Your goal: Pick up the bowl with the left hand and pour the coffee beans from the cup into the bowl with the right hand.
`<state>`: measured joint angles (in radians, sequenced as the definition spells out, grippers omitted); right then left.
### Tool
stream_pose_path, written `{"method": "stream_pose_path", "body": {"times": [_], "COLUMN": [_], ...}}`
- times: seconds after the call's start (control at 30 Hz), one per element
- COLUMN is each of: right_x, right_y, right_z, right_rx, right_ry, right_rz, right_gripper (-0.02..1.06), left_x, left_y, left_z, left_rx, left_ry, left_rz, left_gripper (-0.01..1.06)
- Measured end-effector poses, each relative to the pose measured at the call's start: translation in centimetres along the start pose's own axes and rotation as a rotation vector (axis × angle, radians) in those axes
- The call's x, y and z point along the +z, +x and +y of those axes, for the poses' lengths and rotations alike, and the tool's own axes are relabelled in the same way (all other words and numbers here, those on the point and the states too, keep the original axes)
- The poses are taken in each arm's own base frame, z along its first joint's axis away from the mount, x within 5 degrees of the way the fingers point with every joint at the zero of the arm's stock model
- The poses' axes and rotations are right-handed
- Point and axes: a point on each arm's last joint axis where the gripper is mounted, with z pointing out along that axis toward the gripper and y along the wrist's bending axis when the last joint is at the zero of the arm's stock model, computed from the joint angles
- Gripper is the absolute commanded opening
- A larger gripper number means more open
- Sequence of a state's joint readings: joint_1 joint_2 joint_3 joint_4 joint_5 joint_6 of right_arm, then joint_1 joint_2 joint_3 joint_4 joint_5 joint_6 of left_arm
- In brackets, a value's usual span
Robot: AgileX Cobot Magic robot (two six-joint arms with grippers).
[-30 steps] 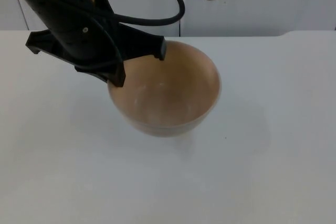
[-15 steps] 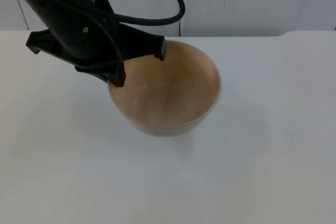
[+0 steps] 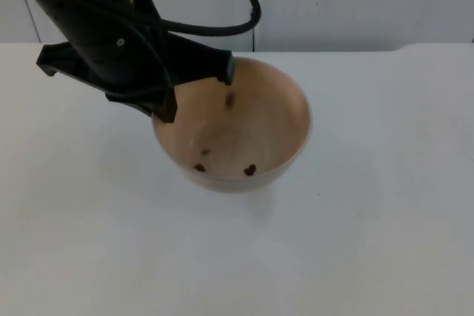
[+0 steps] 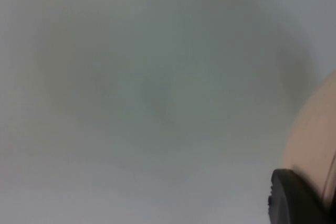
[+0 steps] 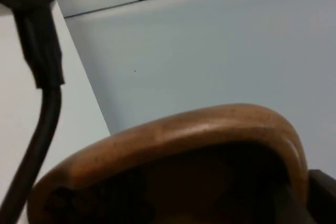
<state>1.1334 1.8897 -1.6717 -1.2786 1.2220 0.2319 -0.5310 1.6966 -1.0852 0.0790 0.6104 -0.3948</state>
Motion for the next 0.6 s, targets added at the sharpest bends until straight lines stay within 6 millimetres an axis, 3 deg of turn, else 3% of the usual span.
{"method": "stream_pose_path", "body": {"times": [0.6], "right_x": [-0.03], "right_y": [-0.10], "right_z": [-0.06], "right_rx": [-0.053], "right_ry": [0.017], "right_rz": [-0.005], "right_gripper": [0.00], "left_x": [0.00], "left_y": [0.00], "left_z": [0.00], "left_rx": [0.000], "left_ry": [0.000], "left_rz": [0.000], "left_gripper": [0.00]}}
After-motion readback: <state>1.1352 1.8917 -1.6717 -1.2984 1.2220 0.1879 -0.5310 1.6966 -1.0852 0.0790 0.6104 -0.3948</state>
